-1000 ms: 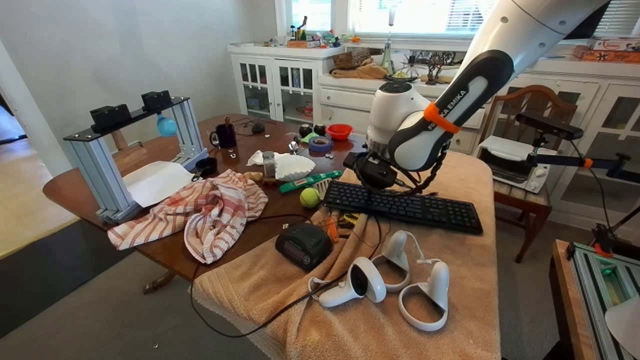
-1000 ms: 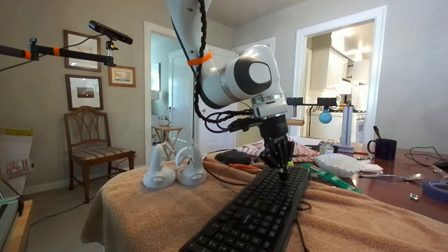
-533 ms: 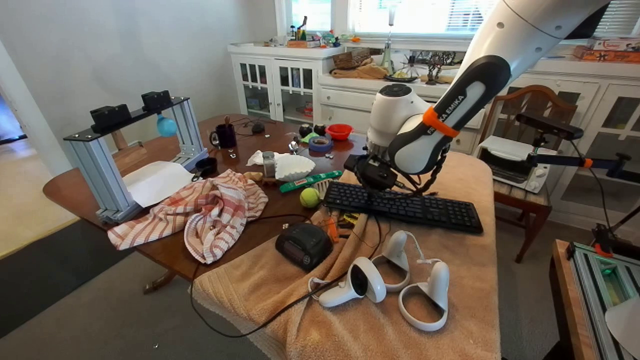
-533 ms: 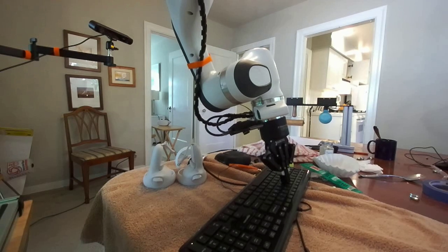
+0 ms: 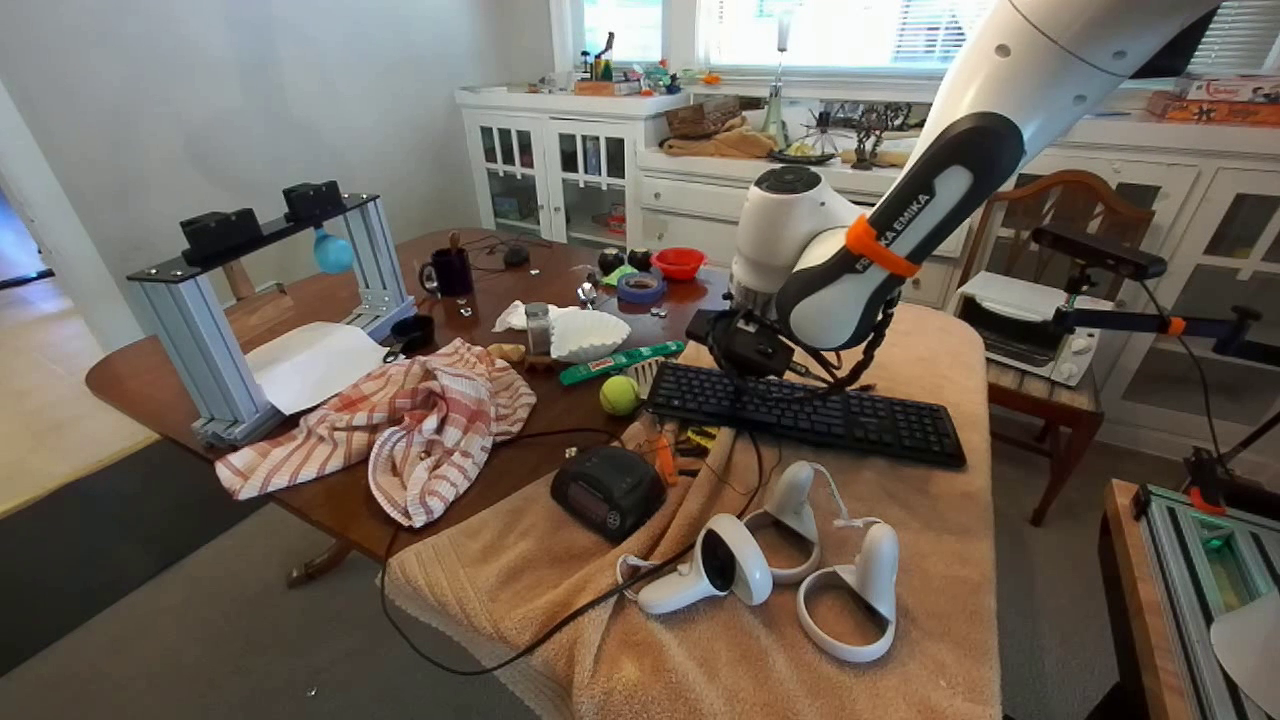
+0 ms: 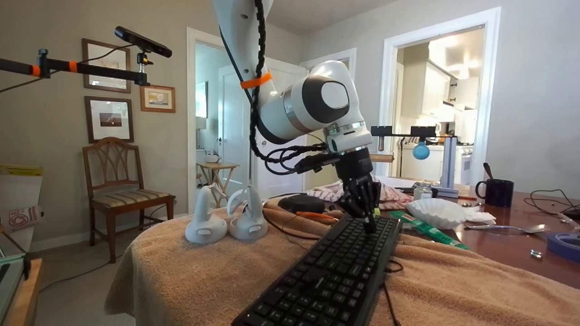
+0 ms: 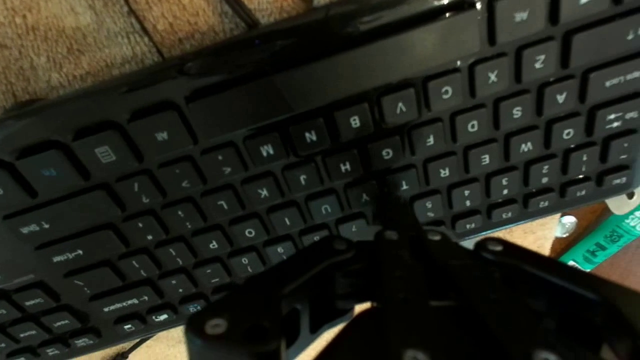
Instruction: Press a key on the keyboard
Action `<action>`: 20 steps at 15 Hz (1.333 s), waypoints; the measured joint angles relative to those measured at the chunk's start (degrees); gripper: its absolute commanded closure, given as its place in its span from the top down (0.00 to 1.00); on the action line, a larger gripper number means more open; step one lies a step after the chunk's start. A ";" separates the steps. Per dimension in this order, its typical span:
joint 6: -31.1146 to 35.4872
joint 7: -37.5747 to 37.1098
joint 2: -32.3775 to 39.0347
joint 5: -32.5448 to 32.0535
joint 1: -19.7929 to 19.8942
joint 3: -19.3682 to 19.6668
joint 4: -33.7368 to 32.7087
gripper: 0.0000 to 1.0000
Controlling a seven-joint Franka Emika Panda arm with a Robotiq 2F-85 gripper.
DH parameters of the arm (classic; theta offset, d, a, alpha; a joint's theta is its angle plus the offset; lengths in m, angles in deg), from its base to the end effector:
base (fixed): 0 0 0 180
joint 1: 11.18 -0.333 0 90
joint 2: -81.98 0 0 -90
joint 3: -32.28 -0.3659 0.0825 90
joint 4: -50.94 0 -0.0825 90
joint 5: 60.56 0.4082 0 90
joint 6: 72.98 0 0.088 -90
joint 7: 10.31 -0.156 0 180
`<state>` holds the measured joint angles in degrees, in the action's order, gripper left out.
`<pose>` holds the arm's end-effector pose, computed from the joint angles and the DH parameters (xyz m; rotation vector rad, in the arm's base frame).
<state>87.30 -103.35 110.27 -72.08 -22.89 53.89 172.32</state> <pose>0.6346 -0.1035 0.1883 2.1709 -2.1335 0.4959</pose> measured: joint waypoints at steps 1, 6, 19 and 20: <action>0.00 0.00 -0.35 -0.45 -0.53 0.45 -0.01 0.00; -2.95 1.88 -3.32 -1.69 -1.30 0.39 0.08 0.00; -33.34 21.22 -18.37 -3.27 5.00 -10.37 -0.12 0.78; -34.24 23.74 -19.36 -3.55 5.52 -11.13 -0.03 0.84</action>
<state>53.05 -79.61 90.90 -75.63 -17.38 42.75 172.29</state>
